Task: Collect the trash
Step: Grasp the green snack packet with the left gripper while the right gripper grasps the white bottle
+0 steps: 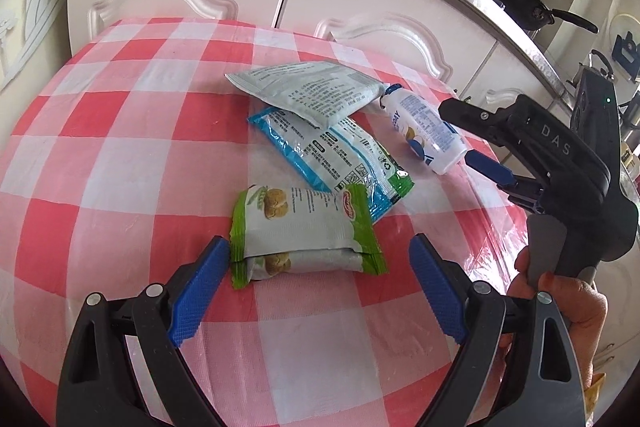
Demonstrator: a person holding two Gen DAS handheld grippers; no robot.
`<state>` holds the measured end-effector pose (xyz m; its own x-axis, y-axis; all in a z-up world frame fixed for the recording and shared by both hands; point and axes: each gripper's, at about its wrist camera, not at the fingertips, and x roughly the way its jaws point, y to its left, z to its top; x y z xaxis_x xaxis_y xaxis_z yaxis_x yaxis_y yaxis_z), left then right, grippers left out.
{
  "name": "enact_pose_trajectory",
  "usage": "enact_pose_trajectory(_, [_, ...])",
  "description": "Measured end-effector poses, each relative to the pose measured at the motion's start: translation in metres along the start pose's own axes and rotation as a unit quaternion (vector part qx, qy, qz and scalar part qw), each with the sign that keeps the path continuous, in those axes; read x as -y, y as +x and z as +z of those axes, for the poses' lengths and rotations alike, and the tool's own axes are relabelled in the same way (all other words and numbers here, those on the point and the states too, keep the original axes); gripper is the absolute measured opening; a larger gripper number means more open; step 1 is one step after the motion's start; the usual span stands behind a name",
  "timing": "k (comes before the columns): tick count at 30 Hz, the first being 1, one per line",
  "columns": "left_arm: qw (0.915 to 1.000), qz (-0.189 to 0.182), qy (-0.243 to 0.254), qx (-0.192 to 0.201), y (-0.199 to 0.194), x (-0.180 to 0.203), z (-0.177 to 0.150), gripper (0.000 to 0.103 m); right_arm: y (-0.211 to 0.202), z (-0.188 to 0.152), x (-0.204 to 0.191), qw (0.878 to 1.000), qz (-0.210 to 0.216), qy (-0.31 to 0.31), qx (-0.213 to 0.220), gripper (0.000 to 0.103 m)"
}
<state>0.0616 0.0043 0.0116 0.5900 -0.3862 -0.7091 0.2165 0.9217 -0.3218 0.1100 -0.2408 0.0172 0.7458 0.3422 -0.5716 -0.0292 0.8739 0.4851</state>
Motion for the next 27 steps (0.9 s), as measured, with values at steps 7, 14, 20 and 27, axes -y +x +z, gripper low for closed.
enact_pose_trajectory(7, [0.9999,-0.001,0.004,0.010,0.002,0.001,0.000,0.090,0.007,-0.003,-0.008,0.999,-0.020,-0.028,-0.008,0.077])
enact_pose_trajectory(14, [0.9999,-0.004,0.001,0.013,0.002,0.001,0.000,0.090,0.011,-0.004,-0.012,0.999,-0.027,-0.042,-0.015,0.060])
enact_pose_trajectory(20, [0.9996,0.017,0.021,0.007,0.006,0.009,0.000,0.090,0.014,-0.005,-0.014,0.998,-0.031,-0.050,-0.023,0.045])
enact_pose_trajectory(27, [0.9990,0.034,0.029,0.008,0.007,0.012,0.000,0.085,0.014,-0.005,-0.013,0.998,-0.028,-0.047,-0.026,0.044])
